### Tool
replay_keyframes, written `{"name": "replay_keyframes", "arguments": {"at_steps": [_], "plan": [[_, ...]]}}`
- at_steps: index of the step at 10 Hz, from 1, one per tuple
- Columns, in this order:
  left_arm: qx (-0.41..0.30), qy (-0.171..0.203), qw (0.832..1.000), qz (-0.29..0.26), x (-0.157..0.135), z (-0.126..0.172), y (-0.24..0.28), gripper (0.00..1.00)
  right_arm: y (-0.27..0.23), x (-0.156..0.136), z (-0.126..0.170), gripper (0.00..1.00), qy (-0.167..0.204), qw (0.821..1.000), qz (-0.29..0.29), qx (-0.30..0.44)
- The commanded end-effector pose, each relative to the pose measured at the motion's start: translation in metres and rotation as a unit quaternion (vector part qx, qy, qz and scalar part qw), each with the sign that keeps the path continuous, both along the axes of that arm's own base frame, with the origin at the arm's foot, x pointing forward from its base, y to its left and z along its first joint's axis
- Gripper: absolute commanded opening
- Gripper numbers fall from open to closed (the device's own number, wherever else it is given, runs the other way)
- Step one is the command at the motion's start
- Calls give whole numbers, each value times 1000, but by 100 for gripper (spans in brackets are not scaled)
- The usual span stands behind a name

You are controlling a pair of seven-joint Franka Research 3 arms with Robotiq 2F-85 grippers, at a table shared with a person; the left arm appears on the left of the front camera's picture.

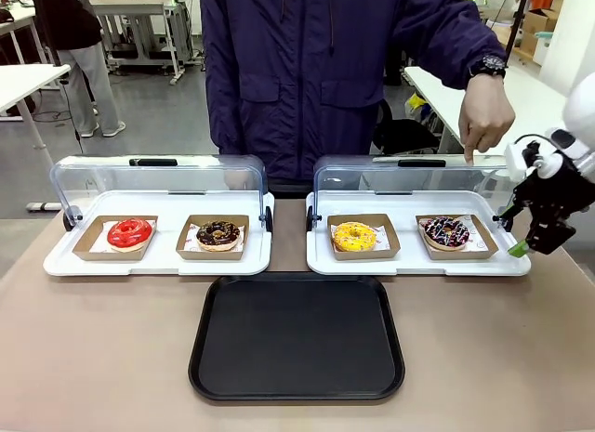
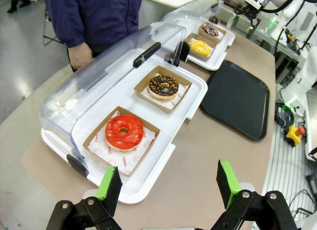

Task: Move the fourth donut from the left to the tray.
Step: Pick up the Paper togo box containing the Donut indicated by the person and place it on the Handle tray.

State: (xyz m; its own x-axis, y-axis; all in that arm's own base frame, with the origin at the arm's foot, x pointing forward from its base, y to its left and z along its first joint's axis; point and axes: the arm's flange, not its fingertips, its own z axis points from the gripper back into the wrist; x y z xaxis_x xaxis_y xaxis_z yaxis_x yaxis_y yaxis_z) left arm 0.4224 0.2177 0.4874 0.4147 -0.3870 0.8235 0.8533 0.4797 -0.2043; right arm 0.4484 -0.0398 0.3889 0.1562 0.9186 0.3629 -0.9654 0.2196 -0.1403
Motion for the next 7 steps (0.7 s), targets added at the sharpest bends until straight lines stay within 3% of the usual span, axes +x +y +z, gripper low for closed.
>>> {"name": "replay_keyframes", "arguments": {"at_steps": [1,2,3,7], "plan": [[-3,-3,1000,-3,-1,2,-1,100,2,6,-9,100,-16,1000,1,-24],[-3,-3,1000,-3,-1,2,-1,100,1,9,-9,100,-41,999,-5,1],[-3,-3,1000,-3,-1,2,-1,100,3,3,-5,100,-3,1000,4,-10],[-3,-3,1000,-3,-1,2,-1,100,3,3,-5,100,-3,1000,4,-10]]}}
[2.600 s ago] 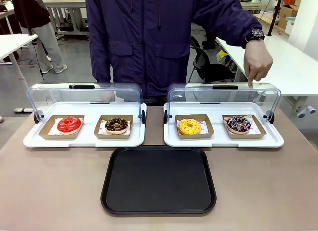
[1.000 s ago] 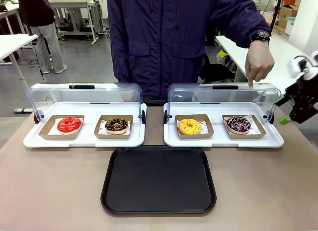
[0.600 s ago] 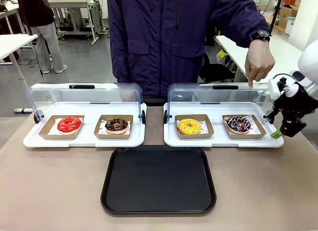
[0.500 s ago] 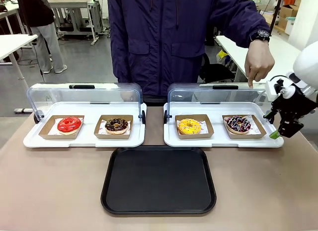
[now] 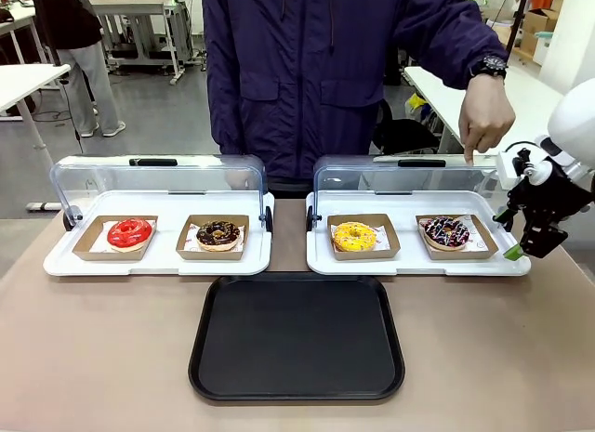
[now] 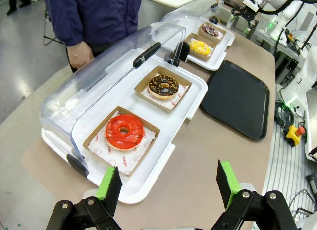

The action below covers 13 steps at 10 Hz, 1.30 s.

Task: Move the fourth donut from the left to the tray.
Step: Pick up the Paper togo box containing the Donut indicated by the person and place it on the Handle tray.

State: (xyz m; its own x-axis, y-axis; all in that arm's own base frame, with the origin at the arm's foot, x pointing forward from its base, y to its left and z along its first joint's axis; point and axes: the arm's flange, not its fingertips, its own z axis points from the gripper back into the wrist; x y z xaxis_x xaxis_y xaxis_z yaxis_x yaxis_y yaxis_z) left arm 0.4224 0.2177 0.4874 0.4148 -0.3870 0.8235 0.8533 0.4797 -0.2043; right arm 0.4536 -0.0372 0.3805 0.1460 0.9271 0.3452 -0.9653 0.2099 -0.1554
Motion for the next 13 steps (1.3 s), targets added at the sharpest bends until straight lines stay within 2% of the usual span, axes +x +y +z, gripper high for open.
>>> {"name": "replay_keyframes", "arguments": {"at_steps": [1,3,5,8,13], "plan": [[-3,-3,1000,-3,-1,2,-1,100,0,0,0,100,-1,1000,0,-1],[-3,-3,1000,-3,-1,2,-1,100,8,13,-15,100,-2,999,24,-44],[-3,-3,1000,-3,-1,2,-1,100,5,17,-27,100,-4,998,40,-53],[-3,-3,1000,-3,-1,2,-1,100,3,22,-40,100,-26,997,53,-57],[-3,-3,1000,-3,-1,2,-1,100,3,41,-53,100,-48,995,57,-72]]}}
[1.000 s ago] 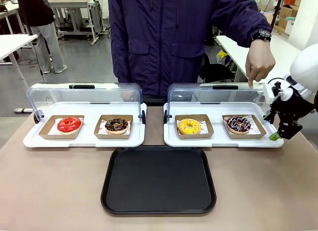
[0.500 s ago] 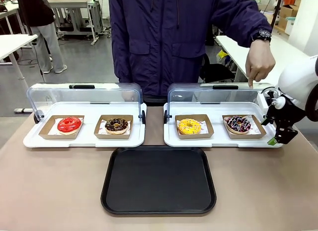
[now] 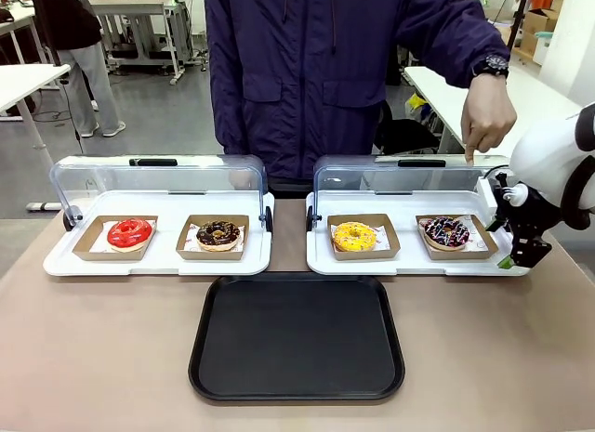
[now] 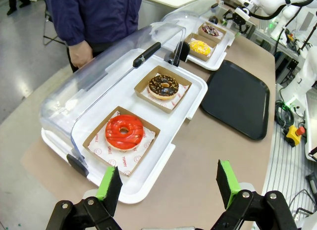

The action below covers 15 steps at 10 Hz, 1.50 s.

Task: Move the fourth donut from the left to the tray.
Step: Pick up the Paper togo box containing the Donut indicated by the person and place it on the Handle tray.

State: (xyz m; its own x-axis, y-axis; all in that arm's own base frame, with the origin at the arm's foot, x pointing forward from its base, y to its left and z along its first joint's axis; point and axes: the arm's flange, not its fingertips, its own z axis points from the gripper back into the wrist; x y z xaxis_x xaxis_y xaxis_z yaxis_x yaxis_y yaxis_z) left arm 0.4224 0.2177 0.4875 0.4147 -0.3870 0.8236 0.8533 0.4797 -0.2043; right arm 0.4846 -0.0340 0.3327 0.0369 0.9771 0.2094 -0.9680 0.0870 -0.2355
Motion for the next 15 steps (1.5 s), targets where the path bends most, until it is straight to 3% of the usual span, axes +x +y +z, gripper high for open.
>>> {"name": "replay_keyframes", "arguments": {"at_steps": [1,10,11,12,13,15], "plan": [[-3,-3,1000,-3,-1,2,-1,100,1,15,-8,100,-20,1000,12,0],[-3,-3,1000,-3,-1,2,-1,100,6,43,-38,100,-6,1000,9,-10],[-3,-3,1000,-3,-1,2,-1,100,5,43,-38,56,-4,1000,7,-9],[-3,-3,1000,-3,-1,2,-1,100,6,43,-38,41,0,1000,6,-10],[-3,-3,1000,-3,-1,2,-1,100,5,43,-35,0,0,1000,4,-14],[-3,-3,1000,-3,-1,2,-1,100,5,44,-33,0,4,1000,5,-17]]}}
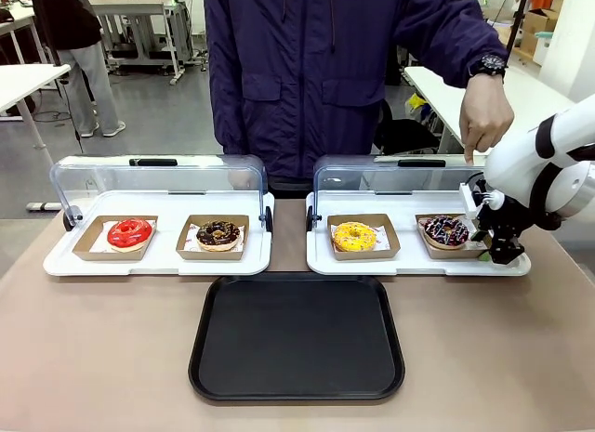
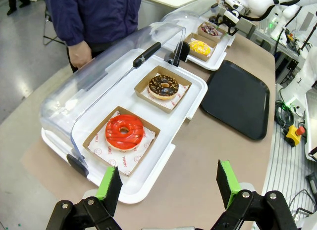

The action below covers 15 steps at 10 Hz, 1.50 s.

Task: Move the fourth donut from the left to the tray.
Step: Pick up the Paper togo box containing the Donut indicated by the person and place it on the Handle tray.

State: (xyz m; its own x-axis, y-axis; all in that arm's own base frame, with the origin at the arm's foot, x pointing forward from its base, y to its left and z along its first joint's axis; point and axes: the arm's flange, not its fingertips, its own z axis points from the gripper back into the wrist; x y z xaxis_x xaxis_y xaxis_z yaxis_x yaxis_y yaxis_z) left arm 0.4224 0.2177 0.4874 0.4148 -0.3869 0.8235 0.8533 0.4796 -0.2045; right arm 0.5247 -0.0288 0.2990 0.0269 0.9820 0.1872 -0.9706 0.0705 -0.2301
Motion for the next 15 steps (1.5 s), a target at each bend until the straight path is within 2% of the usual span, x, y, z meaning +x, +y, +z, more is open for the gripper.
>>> {"name": "replay_keyframes", "arguments": {"at_steps": [1,2,3,7,9,13,15], "plan": [[-3,-3,1000,-3,-1,2,-1,100,1,3,2,14,3,1000,0,-5],[-3,-3,1000,-3,-1,2,-1,100,1,3,4,4,7,1000,1,-6],[-3,-3,1000,-3,-1,2,-1,100,1,2,5,0,15,1000,3,-3],[-3,-3,1000,-3,-1,2,-1,100,4,4,9,0,25,1000,11,-12],[-3,-3,1000,-3,-1,2,-1,100,2,-1,4,0,12,1000,13,-4],[-3,-3,1000,-3,-1,2,-1,100,2,1,6,2,11,1000,13,-4],[-3,-3,1000,-3,-1,2,-1,100,19,-10,35,2,-12,1000,5,-2]]}}
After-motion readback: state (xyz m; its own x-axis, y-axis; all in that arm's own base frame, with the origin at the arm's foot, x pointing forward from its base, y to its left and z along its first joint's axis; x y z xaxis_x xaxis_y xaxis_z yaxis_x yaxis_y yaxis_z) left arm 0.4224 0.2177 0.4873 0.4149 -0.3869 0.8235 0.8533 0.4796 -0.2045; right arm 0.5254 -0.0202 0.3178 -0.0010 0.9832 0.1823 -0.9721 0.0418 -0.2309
